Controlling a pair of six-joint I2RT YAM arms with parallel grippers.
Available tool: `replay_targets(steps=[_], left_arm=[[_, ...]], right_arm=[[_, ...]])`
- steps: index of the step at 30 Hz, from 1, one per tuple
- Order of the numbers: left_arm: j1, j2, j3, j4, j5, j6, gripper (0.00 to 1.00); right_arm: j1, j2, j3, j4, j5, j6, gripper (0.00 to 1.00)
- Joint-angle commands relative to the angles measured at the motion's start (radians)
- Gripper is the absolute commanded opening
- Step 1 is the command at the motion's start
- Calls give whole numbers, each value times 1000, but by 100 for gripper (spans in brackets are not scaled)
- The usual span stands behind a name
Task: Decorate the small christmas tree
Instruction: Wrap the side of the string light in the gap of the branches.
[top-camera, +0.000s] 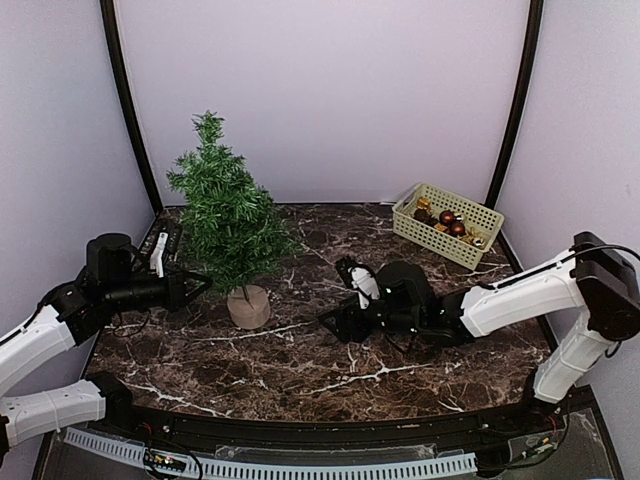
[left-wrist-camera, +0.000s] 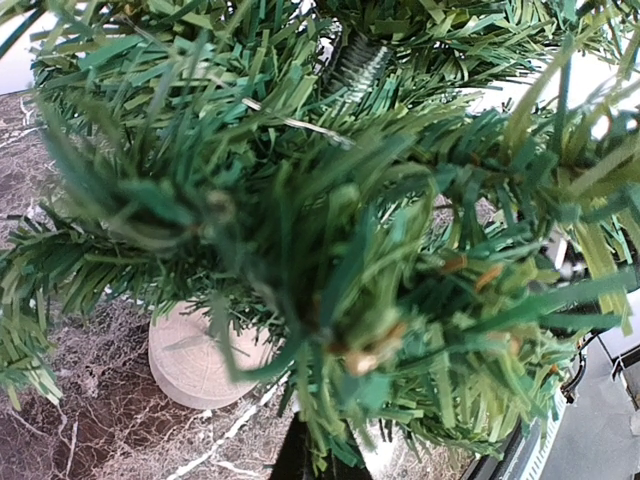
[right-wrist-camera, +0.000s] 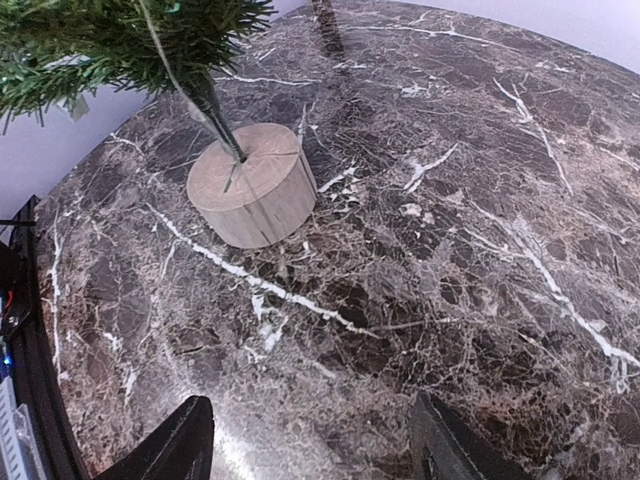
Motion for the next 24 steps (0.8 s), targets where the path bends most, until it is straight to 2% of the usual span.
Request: replay_targets(steps=[1,5,6,7,9,11,14,18,24], left_arm=[[7,-3,19,36,21,6,0],[7,-1,18,36,18,7,0],[7,-1,18,35,17,5,0],[7,0,18,36,16,4,0],[7,4,23,28,10,5,0],[8,6,31,11,-14,9,0],[14,4,43,-15,-62,16,0],[35,10,58,-18,-94,28,0],[128,66,77,0,-54,53,0]], right_arm=[[-7,83,57,164,35,-81,65],[-11,149,98,204,22,-114,60],[-11,165,108,212,22,-120,54],[-11,179,115,226,22,-125,46],[-12,197,119,252,38,-129,20],[-12,181,106,270,74,-126,0],[-20,115,74,237,144,-116,0],[-37,-30,34,74,268,-134,0],[-92,-278,-61,-138,354,-124,0]])
